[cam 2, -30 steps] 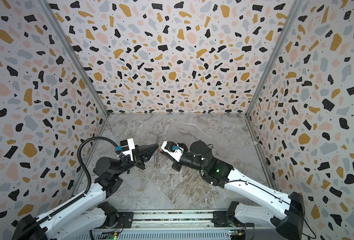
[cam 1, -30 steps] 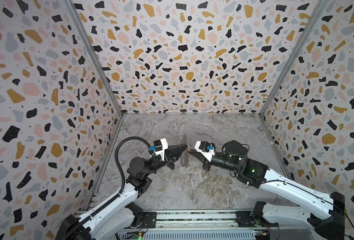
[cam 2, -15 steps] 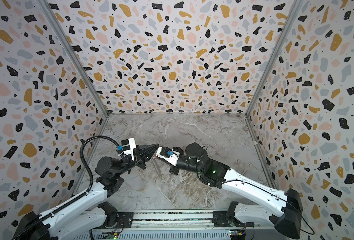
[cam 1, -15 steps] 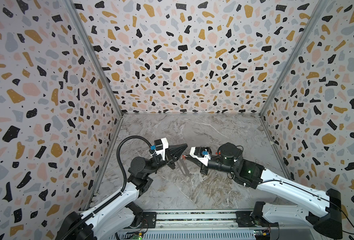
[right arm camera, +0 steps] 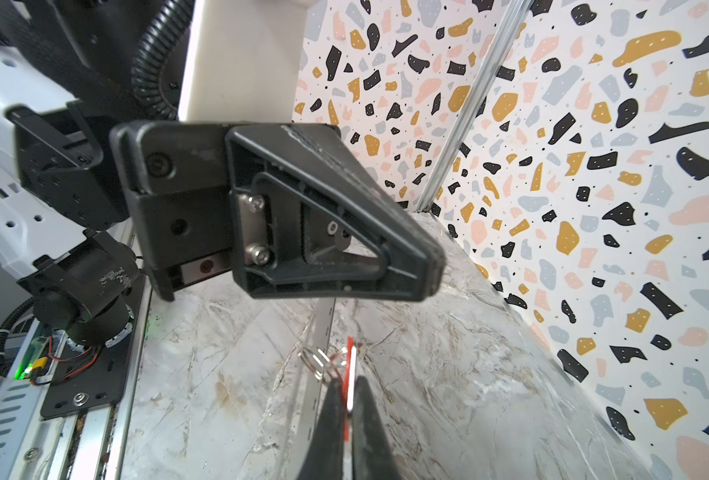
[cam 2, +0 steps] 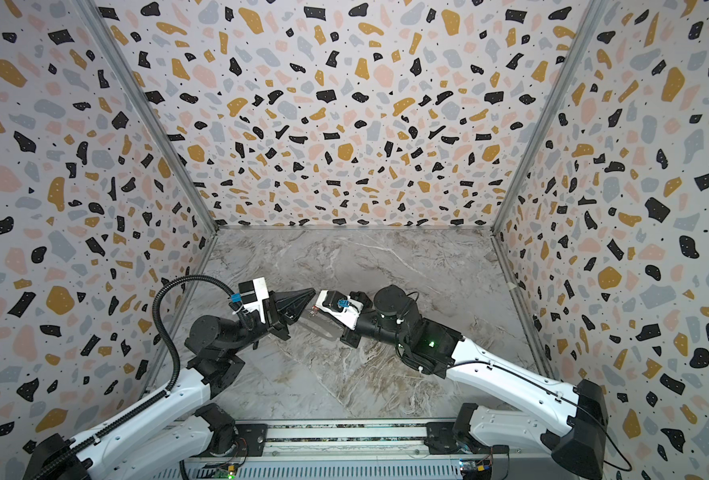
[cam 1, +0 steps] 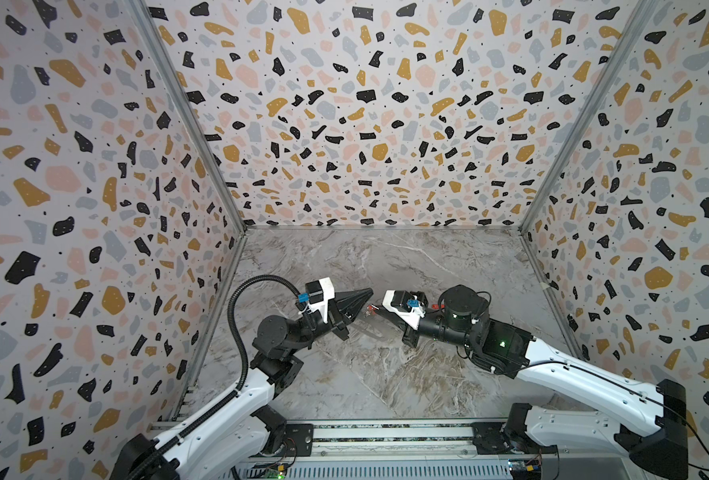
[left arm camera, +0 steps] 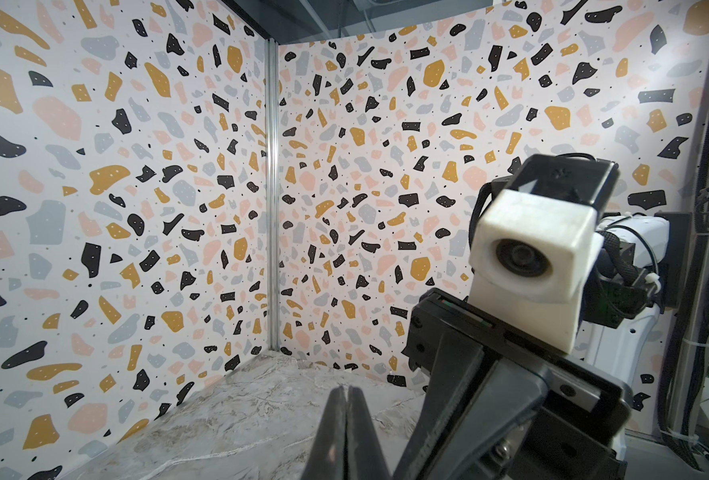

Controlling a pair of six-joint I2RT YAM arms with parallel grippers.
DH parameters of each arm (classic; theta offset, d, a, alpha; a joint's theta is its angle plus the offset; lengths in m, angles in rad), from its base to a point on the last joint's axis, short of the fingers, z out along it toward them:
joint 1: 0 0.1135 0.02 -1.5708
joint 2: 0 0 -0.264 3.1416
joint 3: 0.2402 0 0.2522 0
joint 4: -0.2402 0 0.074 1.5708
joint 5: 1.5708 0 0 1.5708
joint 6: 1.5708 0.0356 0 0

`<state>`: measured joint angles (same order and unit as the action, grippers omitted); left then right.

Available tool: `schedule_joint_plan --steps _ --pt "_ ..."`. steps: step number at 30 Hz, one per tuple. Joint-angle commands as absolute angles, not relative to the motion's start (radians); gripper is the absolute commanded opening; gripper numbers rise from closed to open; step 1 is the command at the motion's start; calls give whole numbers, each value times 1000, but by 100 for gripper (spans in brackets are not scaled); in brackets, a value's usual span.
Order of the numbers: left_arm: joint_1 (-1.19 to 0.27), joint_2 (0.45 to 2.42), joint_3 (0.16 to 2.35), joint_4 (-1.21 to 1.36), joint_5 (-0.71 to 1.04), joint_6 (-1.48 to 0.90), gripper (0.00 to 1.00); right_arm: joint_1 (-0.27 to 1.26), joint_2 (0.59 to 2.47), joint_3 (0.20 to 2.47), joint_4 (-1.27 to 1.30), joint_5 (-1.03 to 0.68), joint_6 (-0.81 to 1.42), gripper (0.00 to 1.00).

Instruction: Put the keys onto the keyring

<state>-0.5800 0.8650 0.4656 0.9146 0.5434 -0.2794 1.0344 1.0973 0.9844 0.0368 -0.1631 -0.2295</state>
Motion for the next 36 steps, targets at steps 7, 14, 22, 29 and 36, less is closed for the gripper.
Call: schedule_joint_plan --steps 7,14,22,29,36 --pt "-584 751 444 759 483 -204 14 1037 1041 1016 62 -118 -221 0" --pt "-584 742 454 678 508 -165 25 1037 1032 1023 58 -111 -229 0" --pt "-584 778 472 638 546 -140 32 1037 1032 1031 53 -113 -229 0" --pt "-584 781 474 634 558 -133 35 1037 1034 1034 52 -110 -233 0" --pt "-584 779 476 618 574 -128 36 1037 1034 1034 54 -106 -233 0"
